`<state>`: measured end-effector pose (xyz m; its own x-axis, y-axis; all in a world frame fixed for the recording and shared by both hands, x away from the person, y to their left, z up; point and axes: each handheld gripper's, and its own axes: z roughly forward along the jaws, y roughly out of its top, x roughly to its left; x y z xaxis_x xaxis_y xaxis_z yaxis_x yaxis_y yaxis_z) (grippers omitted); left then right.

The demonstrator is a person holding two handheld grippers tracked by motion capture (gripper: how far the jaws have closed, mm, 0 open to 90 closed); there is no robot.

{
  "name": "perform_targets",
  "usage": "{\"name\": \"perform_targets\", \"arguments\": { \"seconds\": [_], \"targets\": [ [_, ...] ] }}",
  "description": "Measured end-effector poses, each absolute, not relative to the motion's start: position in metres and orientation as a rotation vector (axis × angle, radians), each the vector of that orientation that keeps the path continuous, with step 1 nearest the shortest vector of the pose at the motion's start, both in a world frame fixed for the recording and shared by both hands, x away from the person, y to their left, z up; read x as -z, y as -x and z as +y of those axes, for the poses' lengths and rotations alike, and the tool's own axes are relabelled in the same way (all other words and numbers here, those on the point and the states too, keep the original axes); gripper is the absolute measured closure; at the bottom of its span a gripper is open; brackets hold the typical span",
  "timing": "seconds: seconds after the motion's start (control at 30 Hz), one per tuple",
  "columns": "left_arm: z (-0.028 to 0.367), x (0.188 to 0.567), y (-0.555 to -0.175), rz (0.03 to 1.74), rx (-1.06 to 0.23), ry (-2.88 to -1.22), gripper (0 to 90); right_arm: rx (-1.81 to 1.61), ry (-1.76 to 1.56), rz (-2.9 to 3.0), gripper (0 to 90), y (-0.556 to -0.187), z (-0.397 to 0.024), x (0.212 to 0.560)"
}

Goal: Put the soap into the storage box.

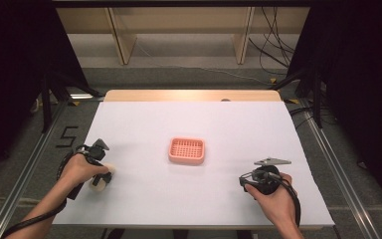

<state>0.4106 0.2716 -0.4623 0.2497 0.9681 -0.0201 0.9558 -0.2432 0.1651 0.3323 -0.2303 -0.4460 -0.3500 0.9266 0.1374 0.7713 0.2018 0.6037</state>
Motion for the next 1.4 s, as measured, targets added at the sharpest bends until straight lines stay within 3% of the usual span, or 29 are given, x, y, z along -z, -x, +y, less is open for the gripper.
{"name": "perform_targets", "arguments": {
  "seconds": [0.3, 0.53, 0.6, 0.93, 1.0, 1.4],
  "targets": [
    [0.278, 0.461, -0.408, 1.697, -0.169, -2.447, 49.4, -0.883, -1.585, 2.218, 49.2, -0.334, -0.232, 0.447],
    [0.276, 0.463, -0.402, 1.686, -0.178, -2.392, 49.5, -0.882, -1.603, 2.218, 49.1, -0.334, -0.23, 0.448],
    [0.281, 0.462, -0.403, 1.602, -0.187, -2.419, 49.5, -0.88, -1.614, 2.22, 48.9, -0.334, -0.23, 0.448],
    [0.279, 0.454, -0.394, 1.62, -0.233, -2.325, 49.5, -0.854, -1.59, 2.225, 48.5, -0.334, -0.231, 0.449],
    [0.282, 0.451, -0.395, 1.549, -0.253, -2.396, 49.5, -0.875, -1.612, 2.225, 48.5, -0.333, -0.229, 0.448],
    [0.279, 0.44, -0.386, 1.475, -0.31, -2.334, 49.6, -0.847, -1.578, 2.221, 48.2, -0.335, -0.232, 0.449]
  ]
}}
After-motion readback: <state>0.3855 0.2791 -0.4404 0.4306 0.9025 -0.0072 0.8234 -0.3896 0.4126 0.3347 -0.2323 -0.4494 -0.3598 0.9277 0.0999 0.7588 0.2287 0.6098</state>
